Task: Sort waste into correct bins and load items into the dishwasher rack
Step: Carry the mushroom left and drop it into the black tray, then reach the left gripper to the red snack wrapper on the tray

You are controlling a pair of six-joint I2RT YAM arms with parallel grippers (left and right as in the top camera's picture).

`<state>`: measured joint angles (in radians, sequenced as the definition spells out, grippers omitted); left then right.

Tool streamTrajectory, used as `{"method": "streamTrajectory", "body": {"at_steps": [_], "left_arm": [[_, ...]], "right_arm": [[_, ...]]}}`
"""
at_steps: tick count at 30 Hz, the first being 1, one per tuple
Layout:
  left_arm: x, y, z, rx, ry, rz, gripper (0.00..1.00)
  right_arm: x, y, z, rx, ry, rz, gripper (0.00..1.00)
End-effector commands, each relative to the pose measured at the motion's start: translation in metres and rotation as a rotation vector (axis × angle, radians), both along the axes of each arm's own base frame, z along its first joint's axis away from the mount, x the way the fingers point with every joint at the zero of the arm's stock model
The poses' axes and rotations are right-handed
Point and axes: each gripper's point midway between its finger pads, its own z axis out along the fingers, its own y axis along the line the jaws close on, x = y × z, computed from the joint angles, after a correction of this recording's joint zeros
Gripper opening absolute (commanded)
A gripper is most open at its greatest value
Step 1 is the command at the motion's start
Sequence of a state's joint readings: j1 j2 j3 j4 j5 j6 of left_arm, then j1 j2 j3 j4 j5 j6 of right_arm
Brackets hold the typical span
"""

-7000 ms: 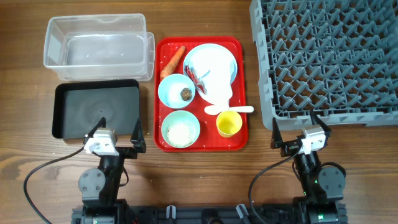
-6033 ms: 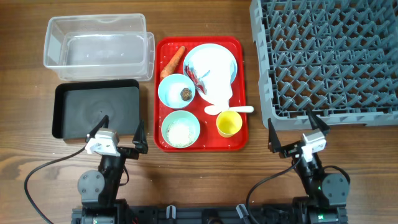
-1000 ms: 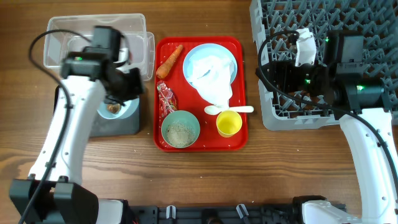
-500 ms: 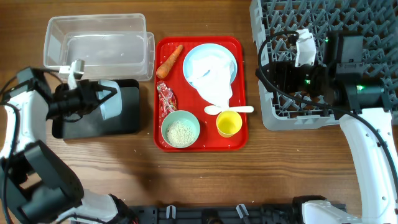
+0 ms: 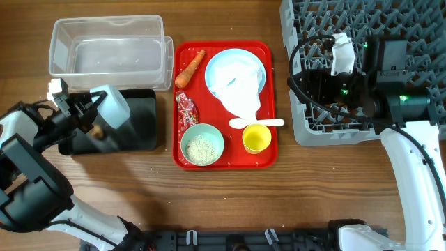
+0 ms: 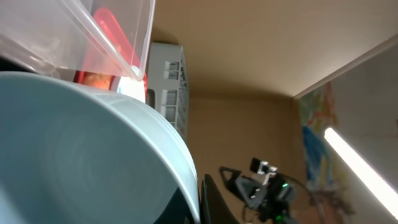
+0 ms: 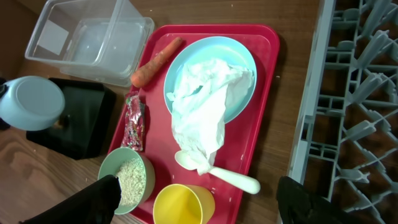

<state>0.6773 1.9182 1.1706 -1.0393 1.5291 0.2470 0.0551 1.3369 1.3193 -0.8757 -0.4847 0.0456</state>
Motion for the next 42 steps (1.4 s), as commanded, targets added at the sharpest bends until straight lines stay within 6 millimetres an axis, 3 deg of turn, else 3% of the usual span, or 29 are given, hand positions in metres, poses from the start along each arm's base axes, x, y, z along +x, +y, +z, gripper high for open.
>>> {"method": "streamTrajectory", "body": {"at_steps": [1,5,7,11,14,21,26,30,37,42], "left_arm": [[0.000,0.000,0.004,-0.104,0.056,0.013,0.04],[0.001,-0.005,0.007,-0.086,0.035,-0.003,0.04],[0.002,-0.020,0.017,-0.049,-0.012,-0.045,0.04],[0.003,-0.076,0.044,0.157,-0.128,-0.219,0.04],[0.001,-0.126,0.049,0.396,-0.188,-0.375,0.04],[0.023,-0.196,-0.015,1.078,-0.061,-0.429,0.04],[0.031,-0.242,-0.036,1.369,-0.152,-0.425,0.04],[0.023,-0.262,-0.053,1.460,-0.169,-0.468,0.04],[0.016,-0.270,-0.096,1.521,-0.110,-0.552,0.04],[0.020,-0.281,-0.094,1.513,-0.150,-0.539,0.06]], "right_arm": [[0.004,-0.004,0.002,-0.013,-0.003,-0.021,0.83],[0.006,-0.004,0.003,-0.012,-0.011,-0.021,0.84],[0.006,-0.004,0.003,-0.012,-0.015,-0.021,0.84],[0.007,-0.007,0.002,-0.028,-0.014,-0.037,0.84],[0.007,-0.007,0.002,-0.028,-0.014,-0.037,0.84],[0.007,-0.007,0.001,-0.027,-0.010,-0.037,0.84],[0.005,-0.007,0.000,-0.028,-0.003,-0.037,0.84],[0.005,-0.007,0.000,-0.028,-0.003,-0.037,0.84],[0.005,-0.007,0.000,-0.028,-0.002,-0.037,0.84],[0.005,-0.007,0.000,-0.028,-0.003,-0.037,0.84]]}}
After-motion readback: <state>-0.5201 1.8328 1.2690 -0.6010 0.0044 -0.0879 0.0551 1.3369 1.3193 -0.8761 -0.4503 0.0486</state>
